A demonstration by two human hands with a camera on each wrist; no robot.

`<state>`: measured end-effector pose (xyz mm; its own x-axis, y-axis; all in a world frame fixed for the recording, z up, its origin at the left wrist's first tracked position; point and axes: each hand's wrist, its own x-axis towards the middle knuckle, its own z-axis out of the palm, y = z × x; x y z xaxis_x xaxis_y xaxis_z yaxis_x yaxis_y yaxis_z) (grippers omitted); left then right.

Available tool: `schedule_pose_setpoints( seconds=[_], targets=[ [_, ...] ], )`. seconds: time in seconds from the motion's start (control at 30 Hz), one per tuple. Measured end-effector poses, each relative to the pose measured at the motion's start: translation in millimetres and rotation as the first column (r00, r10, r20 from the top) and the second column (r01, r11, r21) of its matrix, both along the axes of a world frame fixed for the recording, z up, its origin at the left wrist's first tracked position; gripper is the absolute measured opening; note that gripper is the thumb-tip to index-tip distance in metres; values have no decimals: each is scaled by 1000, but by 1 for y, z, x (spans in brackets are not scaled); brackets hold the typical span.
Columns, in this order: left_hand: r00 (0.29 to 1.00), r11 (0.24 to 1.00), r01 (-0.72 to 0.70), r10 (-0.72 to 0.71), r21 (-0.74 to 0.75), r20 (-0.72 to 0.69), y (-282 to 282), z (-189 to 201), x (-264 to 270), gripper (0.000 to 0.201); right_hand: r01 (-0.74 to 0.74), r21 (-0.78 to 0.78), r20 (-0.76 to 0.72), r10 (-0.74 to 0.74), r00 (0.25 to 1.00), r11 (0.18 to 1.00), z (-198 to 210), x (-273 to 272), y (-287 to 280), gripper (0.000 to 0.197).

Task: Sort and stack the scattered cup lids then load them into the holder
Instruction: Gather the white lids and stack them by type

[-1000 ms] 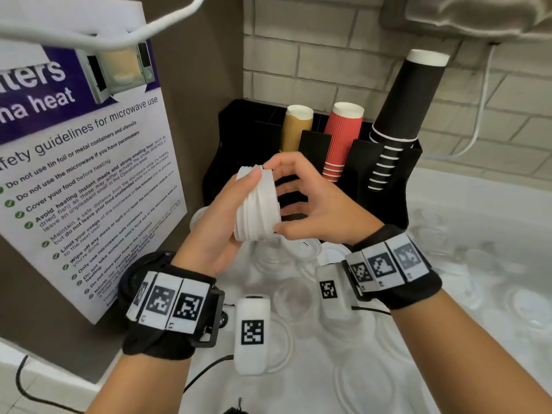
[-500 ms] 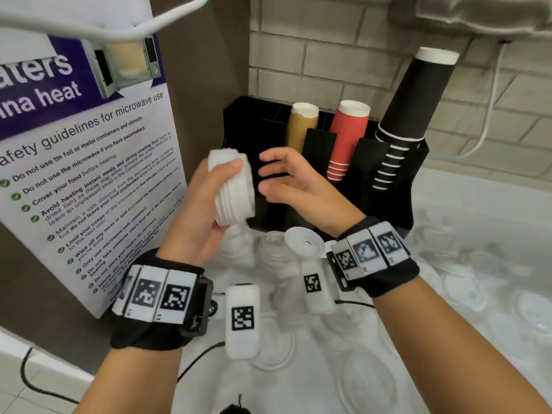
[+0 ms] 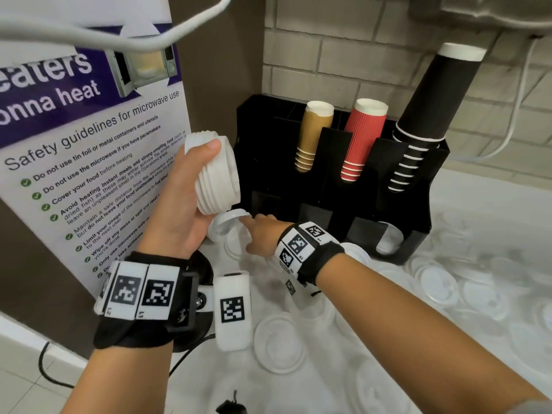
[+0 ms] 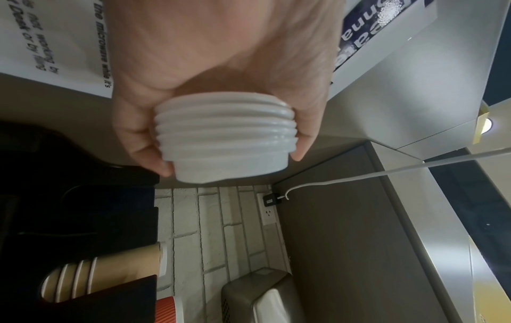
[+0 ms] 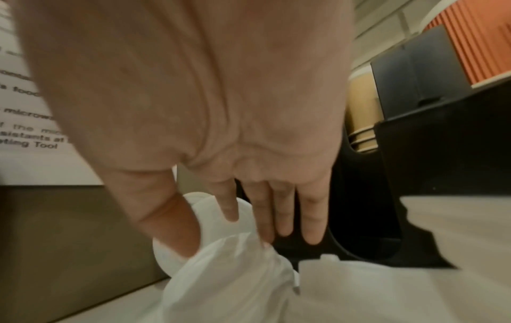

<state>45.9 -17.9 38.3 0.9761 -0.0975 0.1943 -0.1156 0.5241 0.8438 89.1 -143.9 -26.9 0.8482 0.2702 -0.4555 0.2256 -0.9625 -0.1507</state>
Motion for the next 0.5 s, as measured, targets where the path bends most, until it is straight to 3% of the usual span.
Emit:
schedule_pose_setpoints(
  seconds=[0.17, 0.23, 0.4, 0.5],
  targets=[
    [1000, 1000, -12, 12, 5, -4, 2, 1, 0, 30, 9, 148, 12, -11, 1000, 989, 1, 10, -5, 50],
    [1000, 1000, -4, 4, 7, 2, 2, 0, 0, 29, -12, 127, 47, 6, 999, 992, -1, 17, -8, 49],
    [1000, 999, 18, -18, 32, 6, -1, -1, 0, 22, -107, -48, 44, 109, 993, 993, -19, 25, -7, 84],
    [1000, 999, 16, -16, 28, -3, -2, -1, 1, 23, -118, -72, 58, 122, 991, 990, -28, 31, -2, 88]
  ],
)
